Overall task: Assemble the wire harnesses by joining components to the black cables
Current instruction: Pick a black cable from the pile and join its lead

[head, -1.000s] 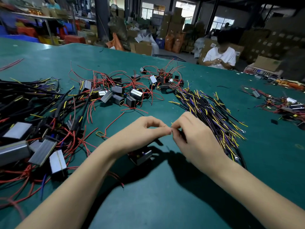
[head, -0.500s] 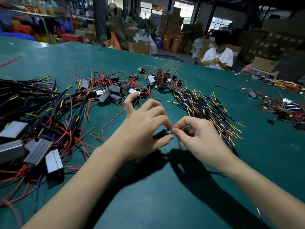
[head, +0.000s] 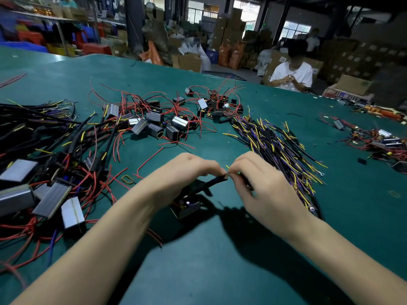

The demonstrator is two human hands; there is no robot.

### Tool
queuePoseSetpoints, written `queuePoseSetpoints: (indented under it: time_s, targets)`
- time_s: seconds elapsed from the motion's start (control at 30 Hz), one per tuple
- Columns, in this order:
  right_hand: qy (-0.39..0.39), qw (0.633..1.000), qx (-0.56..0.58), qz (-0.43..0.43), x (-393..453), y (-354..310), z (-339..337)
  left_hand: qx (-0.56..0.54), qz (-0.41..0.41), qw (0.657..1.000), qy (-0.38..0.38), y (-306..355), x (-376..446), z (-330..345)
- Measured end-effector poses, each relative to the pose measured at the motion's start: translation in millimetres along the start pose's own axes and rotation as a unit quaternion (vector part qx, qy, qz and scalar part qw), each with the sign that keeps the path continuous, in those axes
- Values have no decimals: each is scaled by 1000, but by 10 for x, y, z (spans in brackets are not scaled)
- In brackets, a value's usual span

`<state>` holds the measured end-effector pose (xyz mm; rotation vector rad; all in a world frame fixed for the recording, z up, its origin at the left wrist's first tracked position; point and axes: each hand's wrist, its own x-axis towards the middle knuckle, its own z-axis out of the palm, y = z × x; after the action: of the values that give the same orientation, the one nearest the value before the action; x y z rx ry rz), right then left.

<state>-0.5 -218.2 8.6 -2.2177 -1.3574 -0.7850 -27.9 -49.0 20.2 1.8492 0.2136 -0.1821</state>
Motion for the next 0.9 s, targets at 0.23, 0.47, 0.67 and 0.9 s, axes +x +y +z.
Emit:
queuePoseSetpoints:
  time_s: [0.23, 0.47, 0.67, 0.9]
  targets:
    - [25, 997, 47, 62, -43, 72, 95, 111, 88, 990, -7, -140, -64, -203]
    - [-1, 995, 52, 85, -31, 114, 29, 230, 167, 956, 72, -92, -100, -163]
    - [-46, 996, 23, 69, -7, 99, -31, 196, 190, 959, 80, -78, -82, -111]
    - [-91, 995, -30, 34, 11, 68, -105, 168, 234, 954, 85, -120, -43, -38]
